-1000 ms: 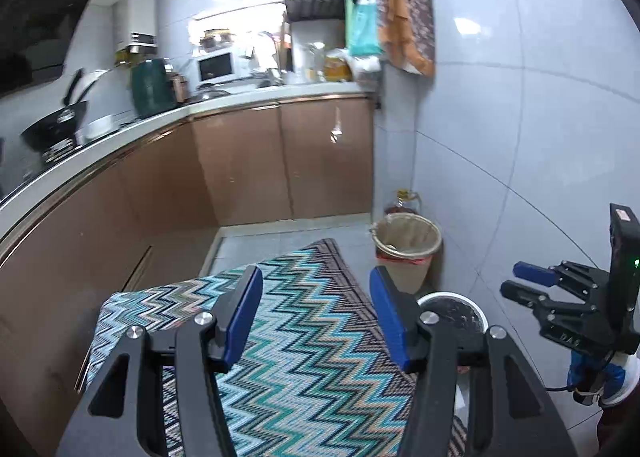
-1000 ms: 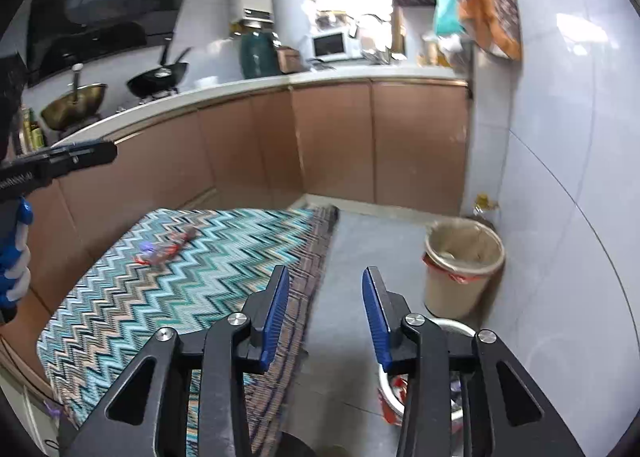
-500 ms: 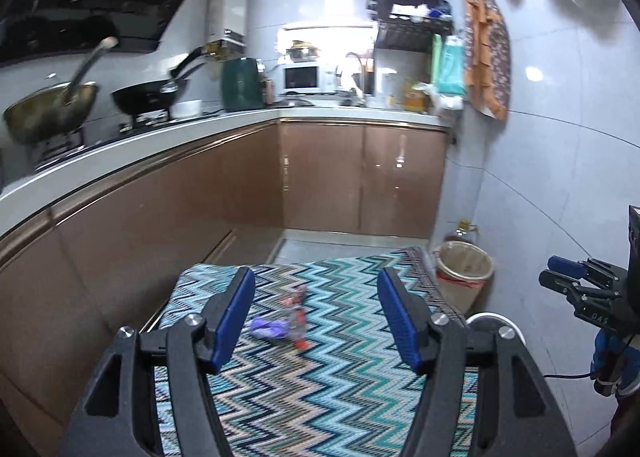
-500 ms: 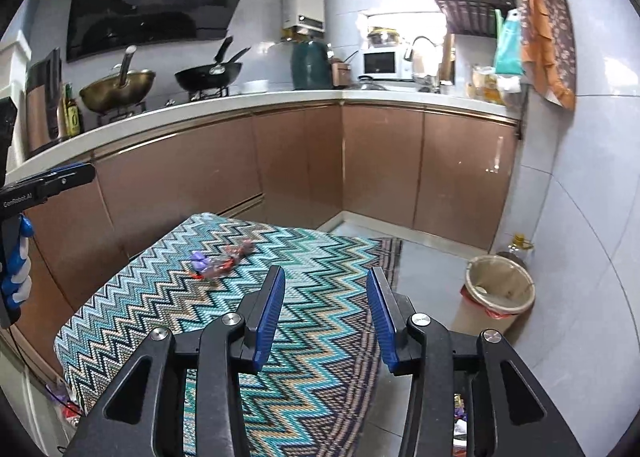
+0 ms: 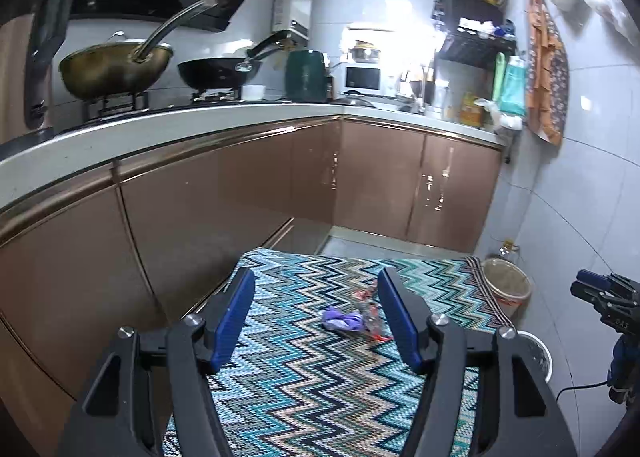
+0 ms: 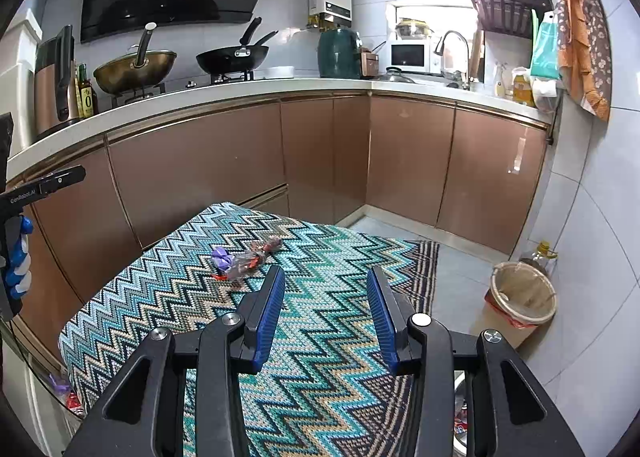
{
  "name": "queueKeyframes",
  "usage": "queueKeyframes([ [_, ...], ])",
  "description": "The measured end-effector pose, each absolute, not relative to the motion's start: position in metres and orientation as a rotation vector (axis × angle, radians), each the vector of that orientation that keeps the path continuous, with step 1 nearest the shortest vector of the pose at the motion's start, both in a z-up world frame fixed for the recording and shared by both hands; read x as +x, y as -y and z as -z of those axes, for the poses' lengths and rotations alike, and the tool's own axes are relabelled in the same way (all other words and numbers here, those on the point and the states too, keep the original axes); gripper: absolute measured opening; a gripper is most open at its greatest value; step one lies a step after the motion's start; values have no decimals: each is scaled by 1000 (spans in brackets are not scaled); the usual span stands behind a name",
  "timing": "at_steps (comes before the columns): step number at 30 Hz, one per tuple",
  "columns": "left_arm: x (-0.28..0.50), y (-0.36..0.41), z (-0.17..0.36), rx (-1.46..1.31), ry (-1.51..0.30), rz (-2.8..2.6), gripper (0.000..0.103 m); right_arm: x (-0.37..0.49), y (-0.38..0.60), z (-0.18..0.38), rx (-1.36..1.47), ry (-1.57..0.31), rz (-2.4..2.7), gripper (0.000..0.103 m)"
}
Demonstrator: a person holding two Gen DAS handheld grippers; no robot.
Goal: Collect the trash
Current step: 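Raise both tools away from the bin toward the table, then lower both tools onto the purple bag and clear plastic wrapper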
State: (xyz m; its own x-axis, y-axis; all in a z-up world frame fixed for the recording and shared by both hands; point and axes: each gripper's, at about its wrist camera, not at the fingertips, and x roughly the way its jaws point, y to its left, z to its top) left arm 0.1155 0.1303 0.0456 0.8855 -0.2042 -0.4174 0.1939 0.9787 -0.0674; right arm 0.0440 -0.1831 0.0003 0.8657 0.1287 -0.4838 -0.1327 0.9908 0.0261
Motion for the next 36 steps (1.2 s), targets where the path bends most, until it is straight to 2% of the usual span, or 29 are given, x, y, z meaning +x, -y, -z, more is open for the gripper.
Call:
queueKeyframes([
  [11, 163, -143, -20, -72, -507, 190, 62, 89, 164, 15, 1, -547, -188, 43],
  [22, 247, -101, 67, -107, -709, 242, 62, 165, 131, 60, 29, -650, -268, 43],
  [28, 283, -67, 109, -2, -771, 313, 62, 205, 111, 90, 35, -710, -317, 43],
  [36, 323, -65, 144, -67, -846, 355, 62, 243, 100, 117, 69, -764, -343, 43],
])
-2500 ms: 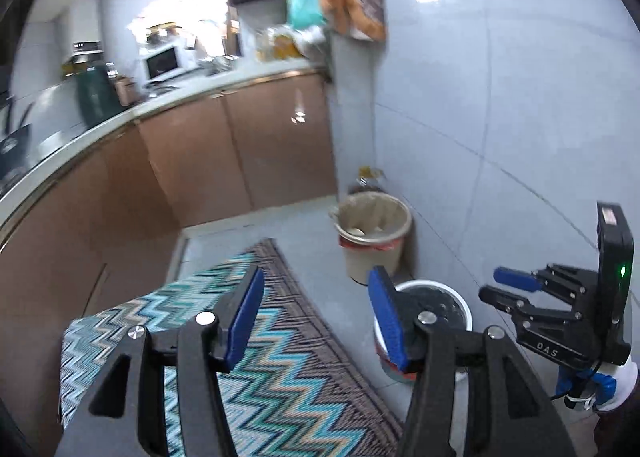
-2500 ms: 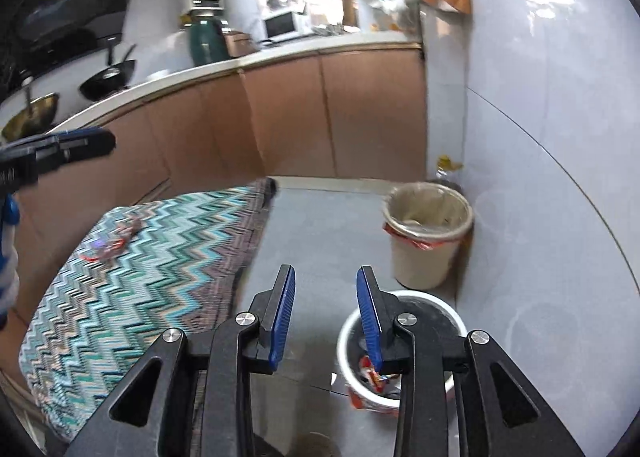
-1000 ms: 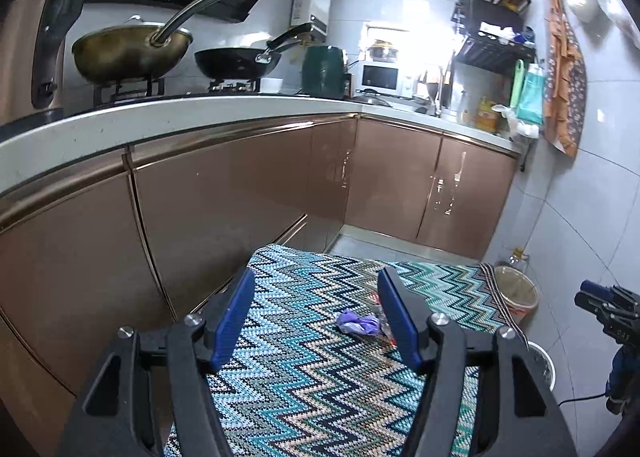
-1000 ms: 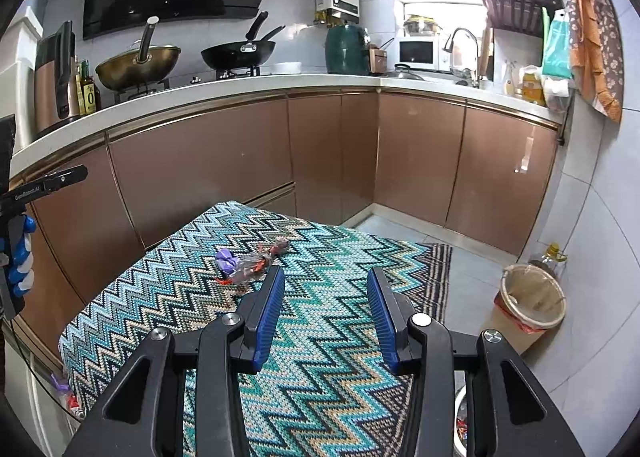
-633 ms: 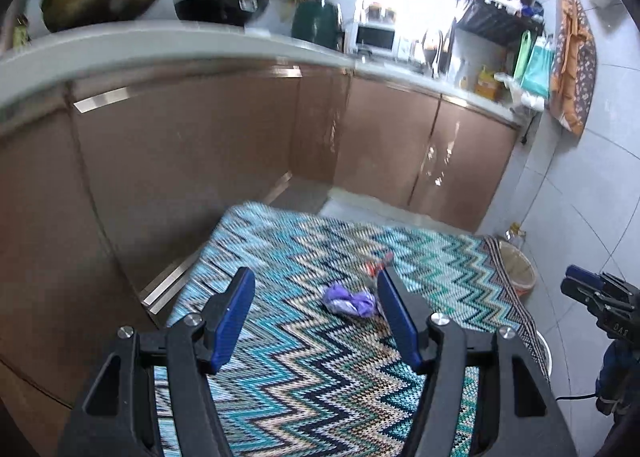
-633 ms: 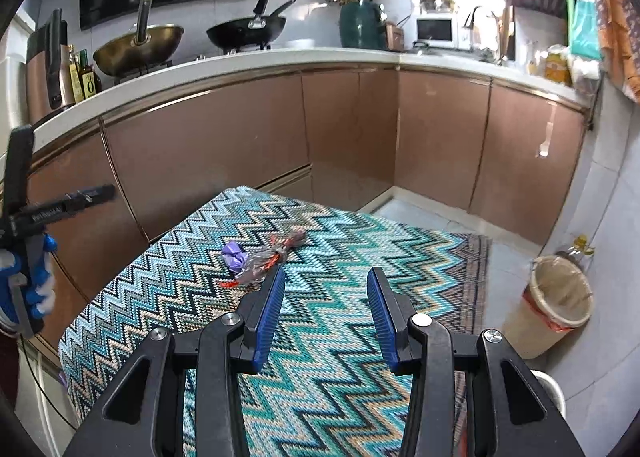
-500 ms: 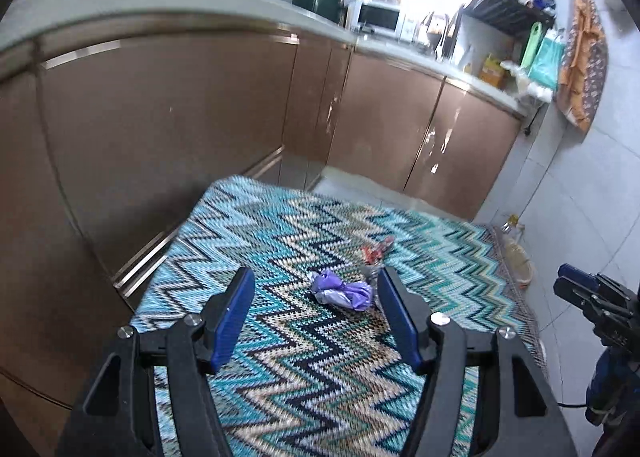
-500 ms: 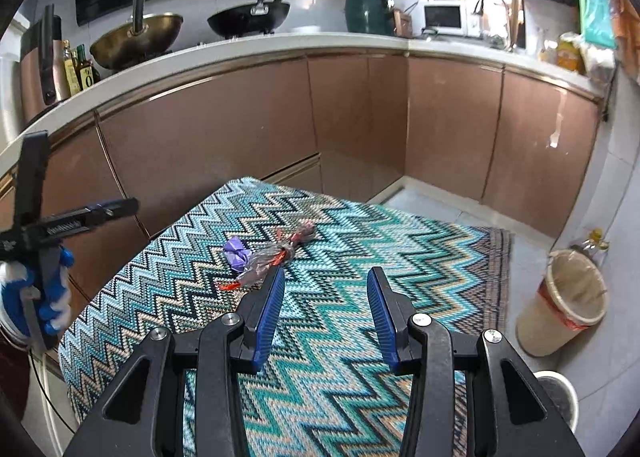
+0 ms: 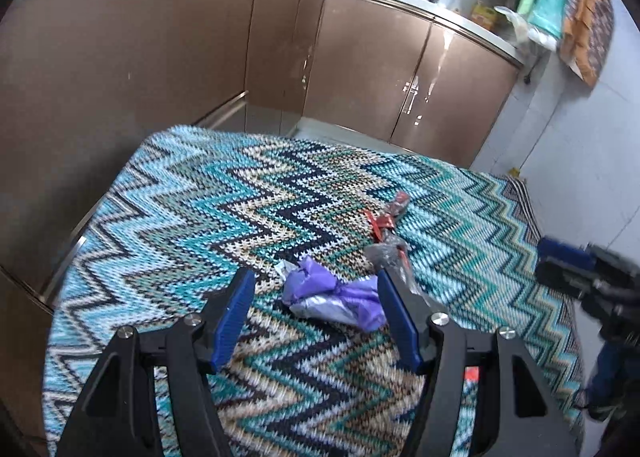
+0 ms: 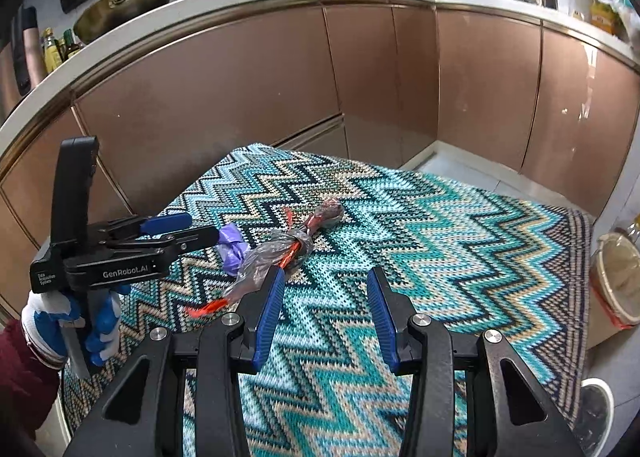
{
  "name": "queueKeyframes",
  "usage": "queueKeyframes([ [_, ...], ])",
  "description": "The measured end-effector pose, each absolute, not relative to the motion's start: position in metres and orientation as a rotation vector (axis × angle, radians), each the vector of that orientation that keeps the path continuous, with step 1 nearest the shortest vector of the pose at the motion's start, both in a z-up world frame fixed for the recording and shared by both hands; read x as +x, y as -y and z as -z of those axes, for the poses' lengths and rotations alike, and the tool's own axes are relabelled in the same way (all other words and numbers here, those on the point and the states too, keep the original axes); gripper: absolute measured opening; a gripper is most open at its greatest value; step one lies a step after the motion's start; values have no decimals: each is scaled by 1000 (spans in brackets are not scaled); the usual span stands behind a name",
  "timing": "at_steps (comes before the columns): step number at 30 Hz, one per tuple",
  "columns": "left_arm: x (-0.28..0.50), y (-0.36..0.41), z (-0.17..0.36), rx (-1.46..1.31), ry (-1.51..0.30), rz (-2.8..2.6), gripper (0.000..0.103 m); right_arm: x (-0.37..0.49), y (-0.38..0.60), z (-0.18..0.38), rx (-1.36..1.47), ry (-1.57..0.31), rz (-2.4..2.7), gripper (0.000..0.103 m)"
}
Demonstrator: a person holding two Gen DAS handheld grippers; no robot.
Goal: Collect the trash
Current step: 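Lower both tools onto the purple bag and clear plastic wrapper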
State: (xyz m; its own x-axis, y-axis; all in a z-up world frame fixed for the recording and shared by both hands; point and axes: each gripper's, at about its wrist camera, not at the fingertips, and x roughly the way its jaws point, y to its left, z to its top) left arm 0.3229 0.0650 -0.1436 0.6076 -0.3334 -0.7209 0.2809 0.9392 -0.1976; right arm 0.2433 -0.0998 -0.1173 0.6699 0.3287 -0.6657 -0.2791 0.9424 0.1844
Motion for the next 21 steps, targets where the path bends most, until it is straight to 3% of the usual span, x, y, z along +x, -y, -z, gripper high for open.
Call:
queueKeyframes([
  [6, 338, -58, 168, -53, -907, 335, 60, 268, 88, 134, 80, -797, -361, 43],
  [10, 337, -57, 181, -81, -921, 393, 39, 281, 81, 145, 83, -814, -373, 43],
  [21, 327, -60, 182, -92, -859, 417, 36, 320, 56, 167, 123, -874, -416, 43],
])
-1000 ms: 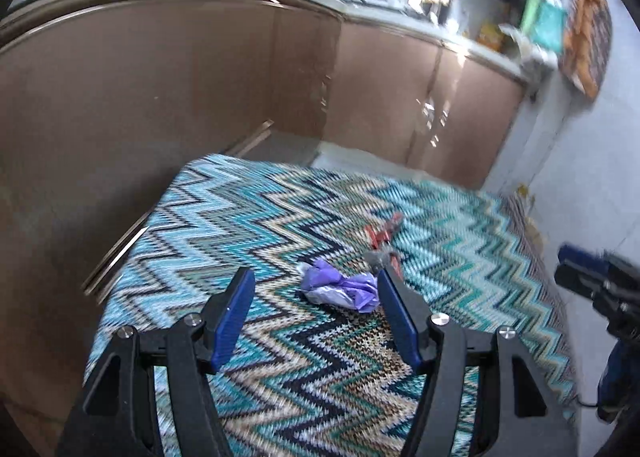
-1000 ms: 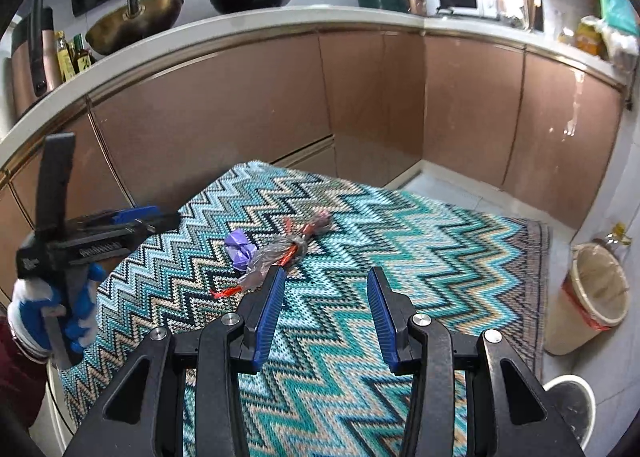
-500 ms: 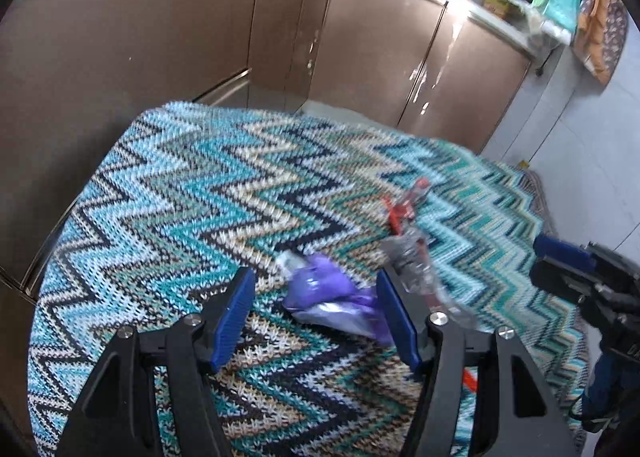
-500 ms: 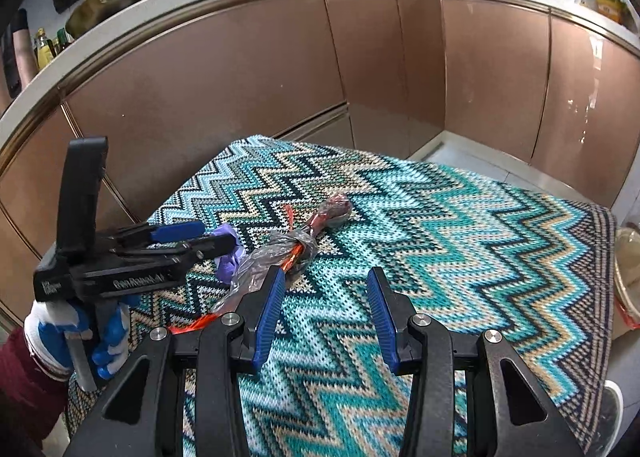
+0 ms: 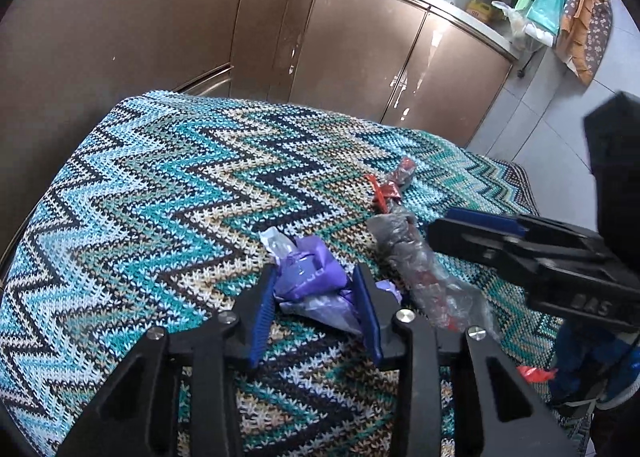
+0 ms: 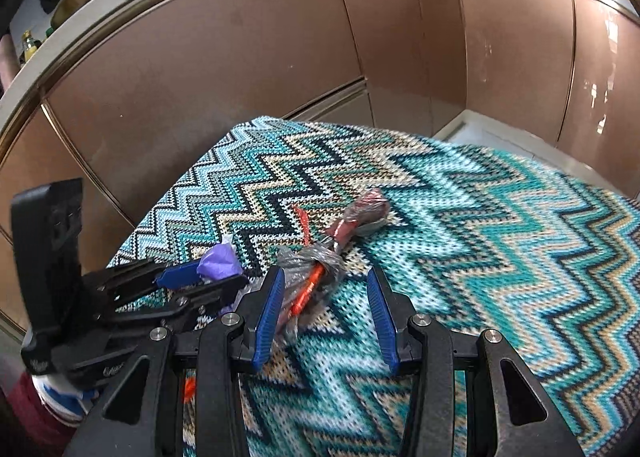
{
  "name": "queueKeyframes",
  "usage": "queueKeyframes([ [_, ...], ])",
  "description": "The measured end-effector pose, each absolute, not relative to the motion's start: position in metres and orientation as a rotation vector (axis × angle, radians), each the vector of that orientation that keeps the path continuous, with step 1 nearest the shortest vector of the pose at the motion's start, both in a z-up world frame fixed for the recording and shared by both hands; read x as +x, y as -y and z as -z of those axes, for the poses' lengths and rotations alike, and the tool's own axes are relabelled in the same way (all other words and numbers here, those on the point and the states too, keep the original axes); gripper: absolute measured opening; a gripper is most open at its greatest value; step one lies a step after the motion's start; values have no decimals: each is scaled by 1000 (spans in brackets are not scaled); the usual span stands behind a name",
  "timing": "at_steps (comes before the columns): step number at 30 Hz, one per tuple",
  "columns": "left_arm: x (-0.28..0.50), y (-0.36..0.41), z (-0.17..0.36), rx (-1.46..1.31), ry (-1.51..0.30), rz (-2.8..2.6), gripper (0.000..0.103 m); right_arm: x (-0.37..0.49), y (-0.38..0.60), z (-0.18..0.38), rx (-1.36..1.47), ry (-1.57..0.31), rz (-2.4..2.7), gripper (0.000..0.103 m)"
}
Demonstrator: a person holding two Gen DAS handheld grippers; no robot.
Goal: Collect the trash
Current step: 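Lower both tools onto the purple bag and clear plastic wrapper, then grasp the purple bag with the left tool while the right tool grasps the clear plastic wrapper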
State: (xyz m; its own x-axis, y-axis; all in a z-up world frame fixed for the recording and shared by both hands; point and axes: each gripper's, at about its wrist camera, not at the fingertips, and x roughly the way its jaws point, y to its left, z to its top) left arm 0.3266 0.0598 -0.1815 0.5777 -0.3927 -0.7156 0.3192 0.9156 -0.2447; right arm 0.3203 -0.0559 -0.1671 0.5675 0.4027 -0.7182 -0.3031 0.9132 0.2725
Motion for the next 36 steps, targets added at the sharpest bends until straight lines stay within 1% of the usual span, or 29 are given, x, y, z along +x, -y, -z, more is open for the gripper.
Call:
queueKeyframes([
  [10, 321, -67, 179, -116, -851, 428, 36, 347, 47, 188, 215, -936, -452, 43],
  [12, 321, -69, 180, -118, -851, 429, 36, 351, 46, 192, 243, -942, -473, 41],
  [14, 321, -69, 180, -123, -853, 430, 36, 354, 45, 193, 255, -945, -494, 18],
  [15, 321, -73, 180, -126, -854, 430, 36, 355, 42, 194, 257, -945, -499, 17],
  [17, 322, -75, 180, -127, -854, 430, 36, 351, 40, 193, 246, -933, -502, 12],
  [23, 317, -62, 175, -51, -827, 392, 35, 326, 53, 173, 202, -898, -484, 10],
  [29, 296, -48, 158, 32, -766, 340, 32, 279, 77, 137, 114, -825, -429, 10],
  [36, 244, -24, 103, 124, -634, 311, 30, 217, 103, 101, 80, -747, -382, 10],
])
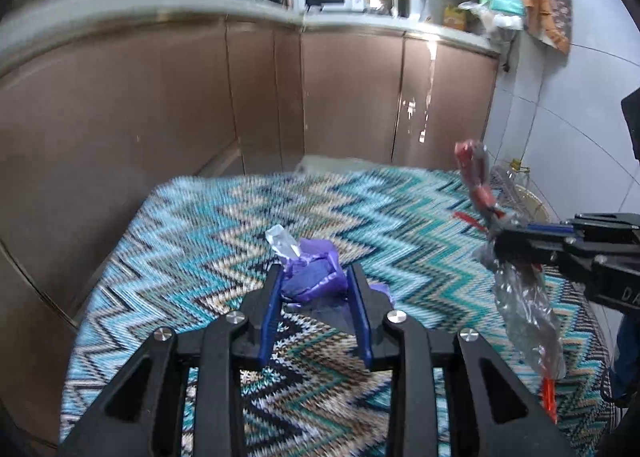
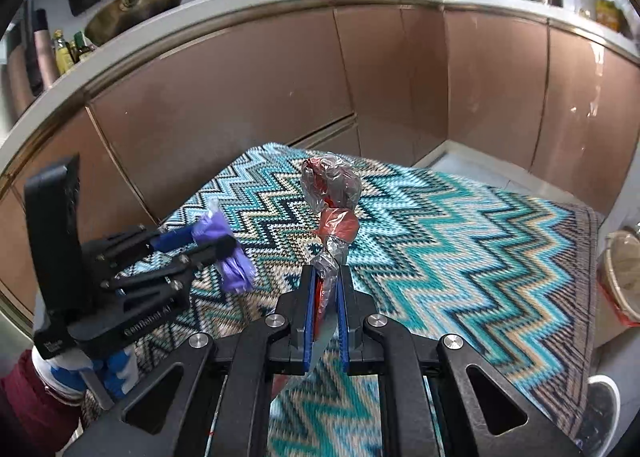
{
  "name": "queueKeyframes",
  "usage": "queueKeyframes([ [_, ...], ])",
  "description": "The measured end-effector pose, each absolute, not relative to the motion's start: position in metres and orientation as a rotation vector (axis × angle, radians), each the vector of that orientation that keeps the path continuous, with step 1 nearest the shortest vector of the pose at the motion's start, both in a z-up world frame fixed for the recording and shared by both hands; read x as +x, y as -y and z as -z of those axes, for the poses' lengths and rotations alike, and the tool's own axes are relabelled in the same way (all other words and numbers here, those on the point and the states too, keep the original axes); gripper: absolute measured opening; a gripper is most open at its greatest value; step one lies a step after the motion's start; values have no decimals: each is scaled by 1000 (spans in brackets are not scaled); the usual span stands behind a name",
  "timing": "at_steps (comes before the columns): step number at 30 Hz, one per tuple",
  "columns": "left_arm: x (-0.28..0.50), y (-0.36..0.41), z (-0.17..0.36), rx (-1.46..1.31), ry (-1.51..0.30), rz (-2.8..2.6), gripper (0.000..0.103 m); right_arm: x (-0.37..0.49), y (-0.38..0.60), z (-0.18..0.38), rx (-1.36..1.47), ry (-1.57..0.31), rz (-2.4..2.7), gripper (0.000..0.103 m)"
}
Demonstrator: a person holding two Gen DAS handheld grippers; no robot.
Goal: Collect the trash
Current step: 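Grasp the purple bag with the left tool while the right tool grasps the clear plastic wrapper, then carry the purple bag and plastic wrapper over the white bin and open both tools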
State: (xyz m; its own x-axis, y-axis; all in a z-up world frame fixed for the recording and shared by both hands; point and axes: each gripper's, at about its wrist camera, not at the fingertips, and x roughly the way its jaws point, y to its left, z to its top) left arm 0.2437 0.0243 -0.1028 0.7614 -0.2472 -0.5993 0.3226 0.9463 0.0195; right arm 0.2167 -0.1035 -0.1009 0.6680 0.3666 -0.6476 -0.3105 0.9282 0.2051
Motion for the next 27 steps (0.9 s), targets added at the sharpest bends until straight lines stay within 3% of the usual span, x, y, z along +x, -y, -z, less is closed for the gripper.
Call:
queueKeyframes([
  [8, 174, 5, 58, 196, -516, 323, 30, 148, 128, 68, 69, -666, -340, 10],
  [27, 88, 46, 25, 270, -454, 338, 30, 47, 179, 44, 93, -568, -253, 10],
])
